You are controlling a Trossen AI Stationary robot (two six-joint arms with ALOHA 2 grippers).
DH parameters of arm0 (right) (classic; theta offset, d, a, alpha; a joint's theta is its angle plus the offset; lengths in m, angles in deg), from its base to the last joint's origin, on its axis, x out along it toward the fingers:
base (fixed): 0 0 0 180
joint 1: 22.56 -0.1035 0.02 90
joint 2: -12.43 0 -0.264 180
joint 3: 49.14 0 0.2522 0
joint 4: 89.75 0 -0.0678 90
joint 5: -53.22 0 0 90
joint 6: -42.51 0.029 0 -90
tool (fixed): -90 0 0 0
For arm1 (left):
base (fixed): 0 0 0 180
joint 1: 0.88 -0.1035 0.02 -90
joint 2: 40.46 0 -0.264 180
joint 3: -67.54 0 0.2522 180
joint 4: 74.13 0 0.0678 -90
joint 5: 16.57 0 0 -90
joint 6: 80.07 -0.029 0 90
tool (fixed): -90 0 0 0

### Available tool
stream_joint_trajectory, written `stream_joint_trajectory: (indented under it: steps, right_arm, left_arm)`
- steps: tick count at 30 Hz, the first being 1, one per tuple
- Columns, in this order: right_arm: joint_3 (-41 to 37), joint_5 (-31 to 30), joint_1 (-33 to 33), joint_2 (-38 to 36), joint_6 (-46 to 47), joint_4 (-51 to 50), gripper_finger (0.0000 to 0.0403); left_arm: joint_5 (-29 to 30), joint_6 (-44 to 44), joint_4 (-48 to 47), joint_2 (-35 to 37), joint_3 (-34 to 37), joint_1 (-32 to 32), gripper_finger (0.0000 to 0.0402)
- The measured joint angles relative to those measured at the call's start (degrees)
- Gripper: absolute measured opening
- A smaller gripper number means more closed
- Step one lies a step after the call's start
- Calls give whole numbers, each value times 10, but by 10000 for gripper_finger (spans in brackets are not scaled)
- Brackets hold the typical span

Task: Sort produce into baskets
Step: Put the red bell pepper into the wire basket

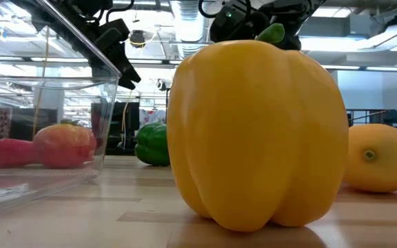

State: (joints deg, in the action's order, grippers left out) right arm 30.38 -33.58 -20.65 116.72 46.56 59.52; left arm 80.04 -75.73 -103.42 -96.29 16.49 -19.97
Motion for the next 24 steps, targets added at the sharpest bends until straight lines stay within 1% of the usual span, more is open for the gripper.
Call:
stream_joint_trajectory:
  steps: [8,16,20,24]
  right_arm:
    - [0,0,1,0,0,-11,319]
    - [0,0,1,-6,0,-15,314]
    - [-2,0,1,-20,0,-21,313]
    - [-2,0,5,-51,0,-19,313]
  left_arm:
    - [0,0,0,0,0,0,320]
    - [0,0,0,0,0,0,320]
    - [0,0,0,0,0,0,320]
    - [0,0,0,0,0,0,320]
